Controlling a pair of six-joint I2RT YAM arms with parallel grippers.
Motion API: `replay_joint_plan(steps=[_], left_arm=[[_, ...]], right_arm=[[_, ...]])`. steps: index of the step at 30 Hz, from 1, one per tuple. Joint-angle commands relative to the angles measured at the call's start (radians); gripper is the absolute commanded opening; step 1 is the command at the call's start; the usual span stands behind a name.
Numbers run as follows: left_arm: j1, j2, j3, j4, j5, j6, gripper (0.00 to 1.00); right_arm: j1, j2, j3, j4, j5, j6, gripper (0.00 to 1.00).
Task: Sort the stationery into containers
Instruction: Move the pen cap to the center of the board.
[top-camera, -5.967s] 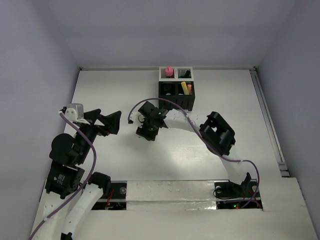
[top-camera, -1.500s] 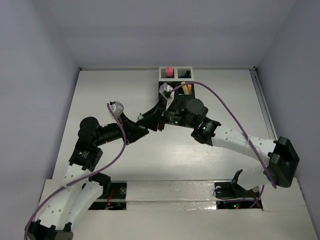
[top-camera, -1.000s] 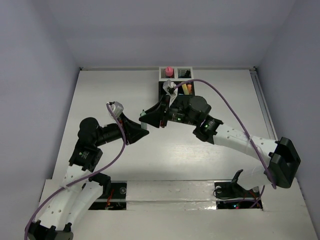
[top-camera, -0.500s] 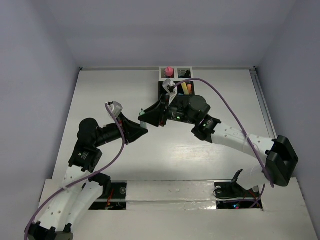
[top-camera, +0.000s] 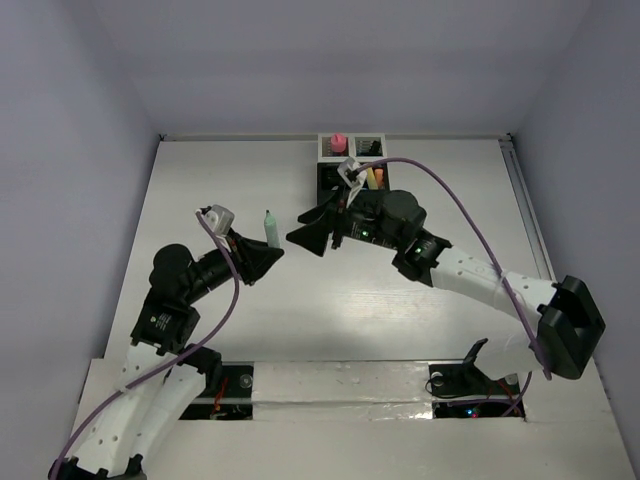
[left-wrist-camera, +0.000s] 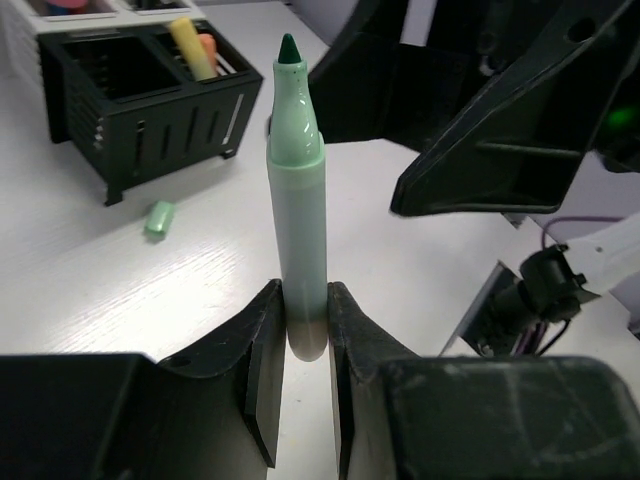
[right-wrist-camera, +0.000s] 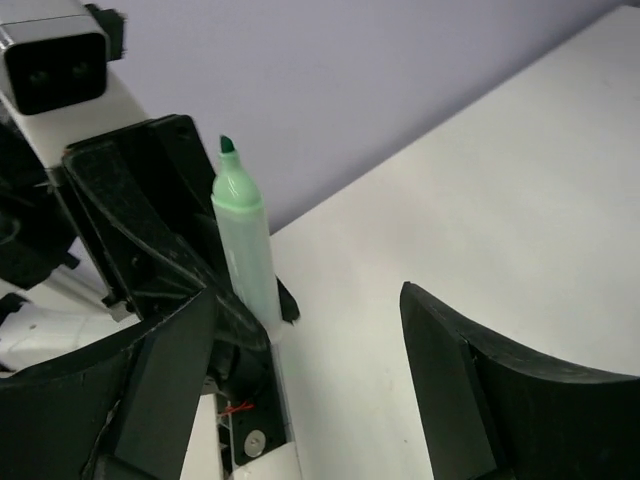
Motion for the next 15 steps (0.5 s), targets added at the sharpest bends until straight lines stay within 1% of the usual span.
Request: replay_joint_plan(steps=[1,4,6,7,10,11,15], left_arm=[[0.0,-0.013,0.046,-0.029,-0.118,0.04,0.0],[0.0,-0.017,0.049,-0.047,-0.155,0.044,0.0],[0.0,-0.02,0.051,-0.059,-0.172,0.052,0.0],[0.0,-0.022,0.049,-0.062,-0.175,0.052,0.0],[0.0,-0.033,0.048,-0.067,-0.18,0.052,0.0],[-0.01,-0.034,0.048,-0.068,-0.183,0.054,0.0],[-0.037,-0.039,0.048,-0.075,-0.195,0.055,0.0]], right_arm=[[-0.023,-0.078,-0.027,-0.033,0.067,-0.024,0.79],[-0.049,-0.09,-0.062,-0.078,0.128,-0.023,0.78],[-0.061,-0.083,-0.063,-0.136,0.264,-0.023,0.76],[-0.061,-0.064,-0.062,-0.198,0.354,-0.02,0.75],[-0.061,-0.032,-0.068,-0.259,0.481,-0.015,0.73],[-0.061,-0.005,-0.068,-0.266,0.548,-0.015,0.73],[-0.072,0.107,-0.04,-0.311,0.66,-0.023,0.71]])
